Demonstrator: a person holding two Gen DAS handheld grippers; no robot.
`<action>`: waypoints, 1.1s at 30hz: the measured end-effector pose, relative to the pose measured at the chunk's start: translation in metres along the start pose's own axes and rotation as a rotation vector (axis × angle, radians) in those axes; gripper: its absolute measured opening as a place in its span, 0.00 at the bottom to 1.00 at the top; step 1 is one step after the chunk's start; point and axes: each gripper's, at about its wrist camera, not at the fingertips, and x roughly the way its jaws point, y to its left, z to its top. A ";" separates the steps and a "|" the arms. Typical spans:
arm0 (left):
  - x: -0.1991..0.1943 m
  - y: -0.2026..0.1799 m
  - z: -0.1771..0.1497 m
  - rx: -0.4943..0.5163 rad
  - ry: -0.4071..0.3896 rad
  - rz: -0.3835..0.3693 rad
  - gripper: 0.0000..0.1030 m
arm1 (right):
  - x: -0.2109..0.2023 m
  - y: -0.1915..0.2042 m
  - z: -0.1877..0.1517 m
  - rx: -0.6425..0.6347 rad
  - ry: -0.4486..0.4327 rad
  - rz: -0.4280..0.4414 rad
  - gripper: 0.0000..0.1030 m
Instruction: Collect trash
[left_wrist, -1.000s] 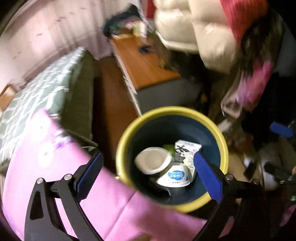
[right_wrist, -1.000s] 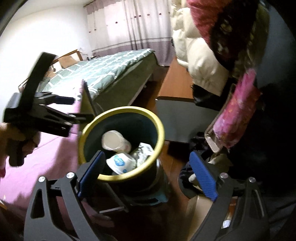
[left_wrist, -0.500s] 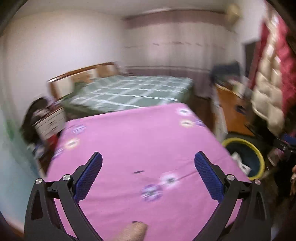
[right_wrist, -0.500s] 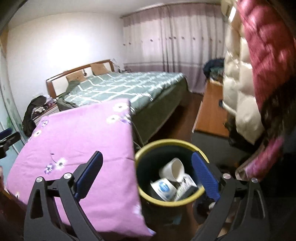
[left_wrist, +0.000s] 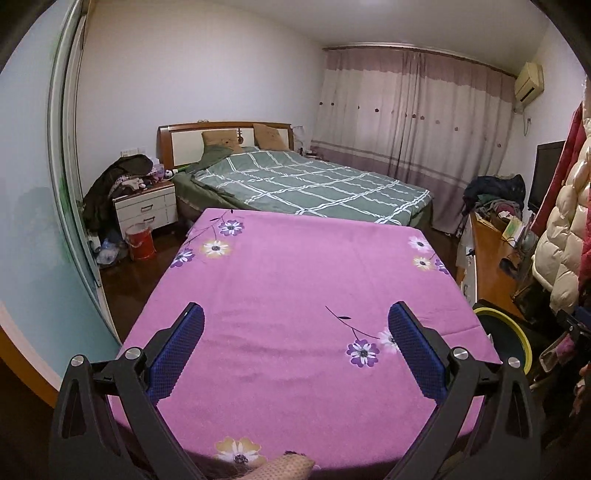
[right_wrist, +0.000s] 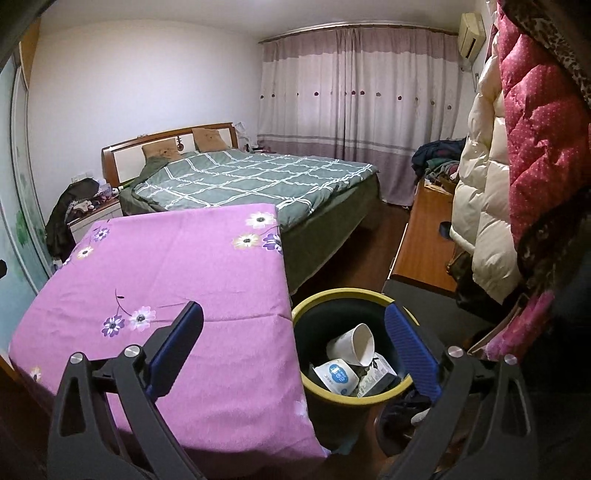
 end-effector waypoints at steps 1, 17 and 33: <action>0.000 0.000 0.000 -0.001 -0.001 0.001 0.95 | 0.000 0.000 0.000 0.002 0.000 0.002 0.91; 0.007 -0.011 0.007 0.016 0.006 0.000 0.95 | 0.002 0.000 0.003 0.015 0.008 0.004 0.92; 0.002 -0.019 0.012 0.038 -0.008 0.025 0.95 | 0.004 -0.001 0.003 0.016 0.010 0.008 0.92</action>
